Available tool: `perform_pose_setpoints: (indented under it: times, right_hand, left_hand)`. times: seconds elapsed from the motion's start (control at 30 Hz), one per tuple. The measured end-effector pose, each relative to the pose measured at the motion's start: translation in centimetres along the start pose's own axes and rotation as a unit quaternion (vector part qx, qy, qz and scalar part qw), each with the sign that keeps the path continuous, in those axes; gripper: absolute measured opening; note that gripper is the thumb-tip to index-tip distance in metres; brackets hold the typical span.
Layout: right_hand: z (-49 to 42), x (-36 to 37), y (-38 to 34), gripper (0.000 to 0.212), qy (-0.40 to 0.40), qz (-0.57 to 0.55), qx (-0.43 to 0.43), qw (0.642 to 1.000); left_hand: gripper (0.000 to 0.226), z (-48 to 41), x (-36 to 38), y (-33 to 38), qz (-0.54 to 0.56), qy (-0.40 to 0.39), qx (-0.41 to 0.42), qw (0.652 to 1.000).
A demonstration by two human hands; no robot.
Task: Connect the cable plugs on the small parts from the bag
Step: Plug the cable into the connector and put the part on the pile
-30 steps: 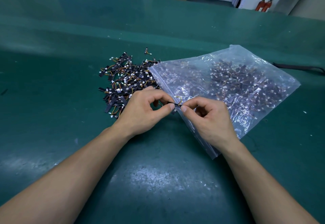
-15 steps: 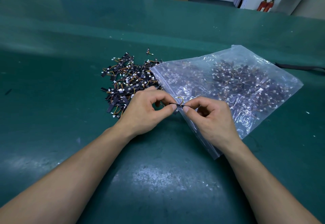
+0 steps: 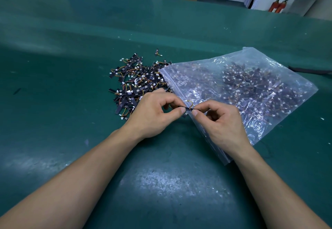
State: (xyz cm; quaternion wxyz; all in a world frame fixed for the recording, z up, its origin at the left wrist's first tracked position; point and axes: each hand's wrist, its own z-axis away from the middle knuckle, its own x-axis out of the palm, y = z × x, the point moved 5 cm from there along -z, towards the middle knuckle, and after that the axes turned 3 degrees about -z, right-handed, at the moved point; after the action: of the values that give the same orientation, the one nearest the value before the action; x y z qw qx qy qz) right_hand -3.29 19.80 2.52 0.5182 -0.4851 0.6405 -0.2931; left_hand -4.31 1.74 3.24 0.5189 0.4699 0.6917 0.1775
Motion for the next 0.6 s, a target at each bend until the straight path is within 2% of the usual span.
perform_pose_setpoints:
  times: [0.6]
  right_hand:
    - [0.04, -0.10, 0.04, 0.009, 0.003, 0.008, -0.006, 1.000]
  left_hand:
    - [0.015, -0.01, 0.19, 0.16, 0.003, -0.007, 0.006, 1.000]
